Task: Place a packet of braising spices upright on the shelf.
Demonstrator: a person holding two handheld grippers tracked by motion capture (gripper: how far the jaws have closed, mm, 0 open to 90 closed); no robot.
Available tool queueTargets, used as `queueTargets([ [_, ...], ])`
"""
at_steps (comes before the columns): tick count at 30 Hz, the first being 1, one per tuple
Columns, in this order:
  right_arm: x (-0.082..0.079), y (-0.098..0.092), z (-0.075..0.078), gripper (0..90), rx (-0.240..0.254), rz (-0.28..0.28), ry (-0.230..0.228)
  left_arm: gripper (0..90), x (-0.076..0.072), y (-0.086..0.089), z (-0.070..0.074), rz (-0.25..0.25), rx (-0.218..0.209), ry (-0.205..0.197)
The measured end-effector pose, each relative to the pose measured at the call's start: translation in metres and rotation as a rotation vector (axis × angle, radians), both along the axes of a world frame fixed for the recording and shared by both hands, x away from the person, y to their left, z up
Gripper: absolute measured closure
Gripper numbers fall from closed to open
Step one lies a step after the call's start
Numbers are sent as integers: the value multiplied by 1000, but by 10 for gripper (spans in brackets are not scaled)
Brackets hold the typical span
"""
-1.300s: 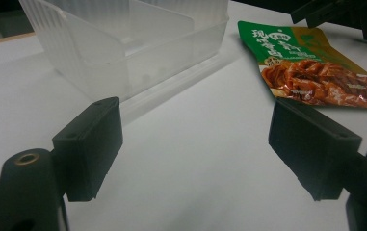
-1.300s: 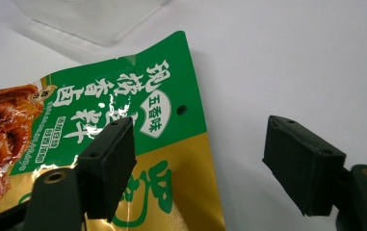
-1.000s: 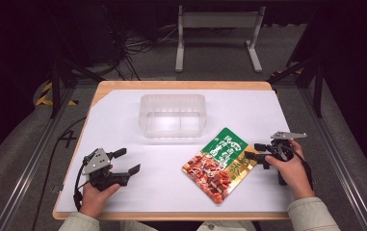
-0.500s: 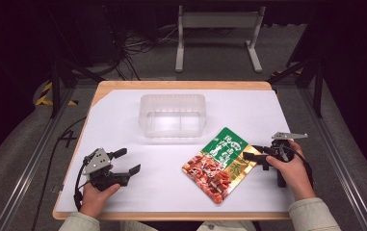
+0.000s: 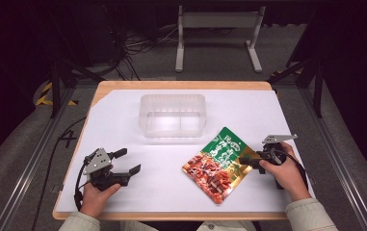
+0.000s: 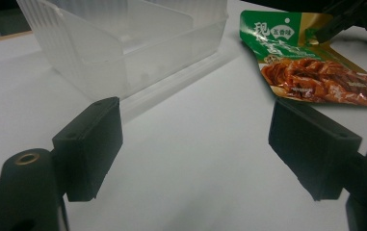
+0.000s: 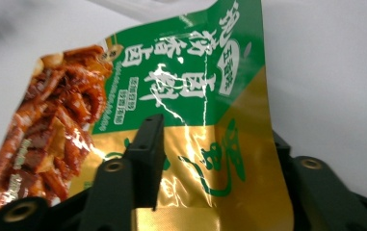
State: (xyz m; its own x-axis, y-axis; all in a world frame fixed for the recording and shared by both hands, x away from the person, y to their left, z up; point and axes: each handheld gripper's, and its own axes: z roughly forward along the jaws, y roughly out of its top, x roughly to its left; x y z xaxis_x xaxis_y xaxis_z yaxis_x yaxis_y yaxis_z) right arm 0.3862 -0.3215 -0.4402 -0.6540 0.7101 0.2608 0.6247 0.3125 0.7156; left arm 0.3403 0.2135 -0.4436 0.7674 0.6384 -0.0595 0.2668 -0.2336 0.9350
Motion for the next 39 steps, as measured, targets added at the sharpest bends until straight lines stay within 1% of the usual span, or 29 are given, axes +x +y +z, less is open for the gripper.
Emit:
queueTargets([
  [1, -1, 1, 0, 723, -34, -12, -21, 201, 0, 0, 0, 0, 0, 0],
  [2, -1, 1, 0, 723, -34, -12, -21, 201, 0, 0, 0, 0, 0, 0],
  [3, -1, 1, 0, 811, -87, -35, -49, 201, 0, 0, 0, 0, 0, 0],
  [4, 0, 1, 1, 889, -82, -34, -45, 201, 0, 0, 0, -1, 4, -5],
  [5, 0, 1, 1, 900, -60, -26, -40, 201, 0, 0, 0, 0, 3, -6],
  [7, 0, 0, 3, 900, -51, -32, -42, 201, 0, 1, 0, 1, 4, -5],
  [10, -2, -1, 7, 900, -25, -40, -44, 201, -1, 1, 0, 0, 2, -4],
  [13, -4, -2, 11, 900, -3, -42, -57, 201, 0, 1, 1, 1, 3, -10],
  [17, -8, -4, 21, 900, 36, -43, -59, 201, -1, 1, 1, 2, 3, -5],
  [18, -8, -4, 21, 900, 36, -43, -59, 201, -1, 1, 1, 2, 3, -5],
  [20, -11, -6, 27, 900, 54, -43, -63, 201, -1, 1, 1, 1, 4, -8],
  [23, -15, -6, 34, 900, 66, -42, -67, 201, -1, 1, 1, 2, 4, -8],
  [29, -23, -1, 49, 900, 65, -31, -109, 201, -1, 1, 1, 2, 4, -9],
  [37, -35, 4, 70, 900, 108, 1, -163, 201, -1, 0, 1, 3, 1, -8],
  [39, -38, 6, 75, 900, 107, 9, -174, 201, -1, 0, 1, 3, 2, -8],
])
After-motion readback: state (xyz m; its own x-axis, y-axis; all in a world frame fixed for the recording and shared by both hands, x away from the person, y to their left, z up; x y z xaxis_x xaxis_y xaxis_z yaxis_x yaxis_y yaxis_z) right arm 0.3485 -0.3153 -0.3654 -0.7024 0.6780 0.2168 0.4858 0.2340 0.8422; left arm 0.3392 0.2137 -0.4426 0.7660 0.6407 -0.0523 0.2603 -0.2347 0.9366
